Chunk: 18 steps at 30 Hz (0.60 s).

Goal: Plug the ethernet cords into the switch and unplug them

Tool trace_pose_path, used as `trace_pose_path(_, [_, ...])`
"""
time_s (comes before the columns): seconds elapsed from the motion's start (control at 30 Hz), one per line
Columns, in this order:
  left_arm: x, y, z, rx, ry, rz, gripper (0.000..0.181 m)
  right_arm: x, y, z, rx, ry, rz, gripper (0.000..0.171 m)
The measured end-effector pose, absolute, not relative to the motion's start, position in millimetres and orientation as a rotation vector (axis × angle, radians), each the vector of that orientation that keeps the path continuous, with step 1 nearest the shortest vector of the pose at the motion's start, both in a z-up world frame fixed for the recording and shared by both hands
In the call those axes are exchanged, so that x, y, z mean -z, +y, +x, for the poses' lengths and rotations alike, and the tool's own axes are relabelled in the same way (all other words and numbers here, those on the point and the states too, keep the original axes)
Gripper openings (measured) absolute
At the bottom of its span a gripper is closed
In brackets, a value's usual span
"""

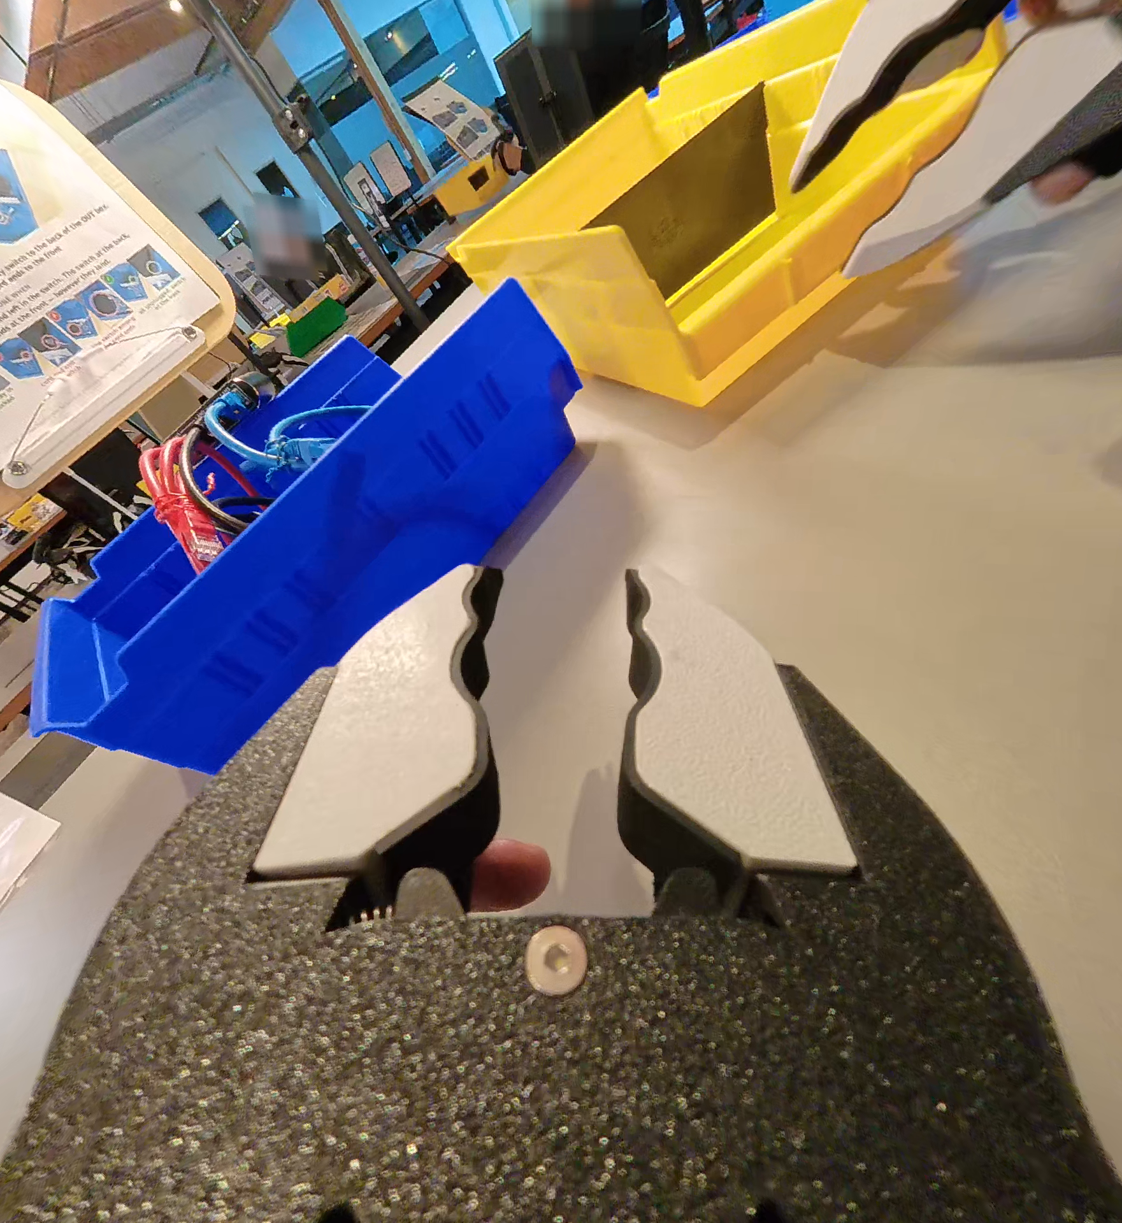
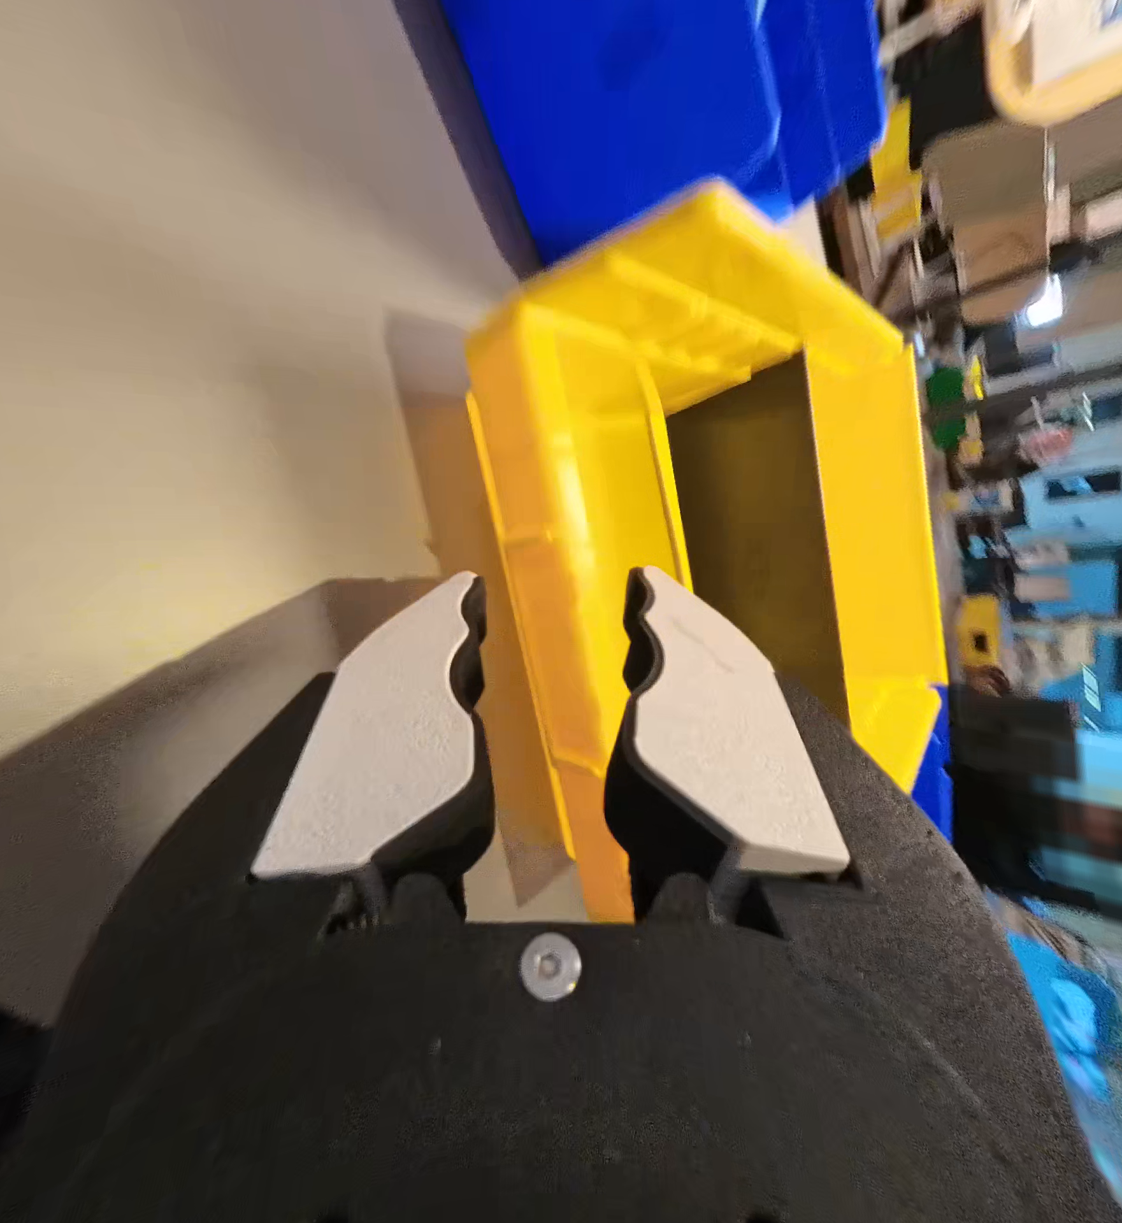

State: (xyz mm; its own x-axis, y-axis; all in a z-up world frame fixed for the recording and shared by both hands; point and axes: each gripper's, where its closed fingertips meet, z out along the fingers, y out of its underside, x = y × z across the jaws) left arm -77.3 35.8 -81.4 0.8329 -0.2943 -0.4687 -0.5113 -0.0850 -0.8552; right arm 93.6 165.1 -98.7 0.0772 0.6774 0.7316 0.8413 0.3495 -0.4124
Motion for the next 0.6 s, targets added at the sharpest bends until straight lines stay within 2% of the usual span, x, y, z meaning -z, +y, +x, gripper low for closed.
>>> trace_pose_path(0.13, [77.1,38.6,-85.9,-0.227,0.567,-1.683,0.04,88.5,111.2,64.3,-0.175,-1.707,-1.294,0.039])
trace_pose_path(0.23, [69.6,39.8,-96.8,-0.235,0.479,-1.67,0.041,96.5,98.4,46.8,-0.343,-1.697,-1.303,0.039])
trace_pose_path(0.4, [59.3,38.8,-109.5,-0.203,0.372,-1.643,0.04,127.3,104.4,28.0,-0.478,-1.691,-1.406,0.041])
trace_pose_path(0.6, [63.4,52.3,-107.1,-0.159,0.344,-1.694,0.04,118.7,115.2,27.1,-0.506,-1.613,-1.416,0.044])
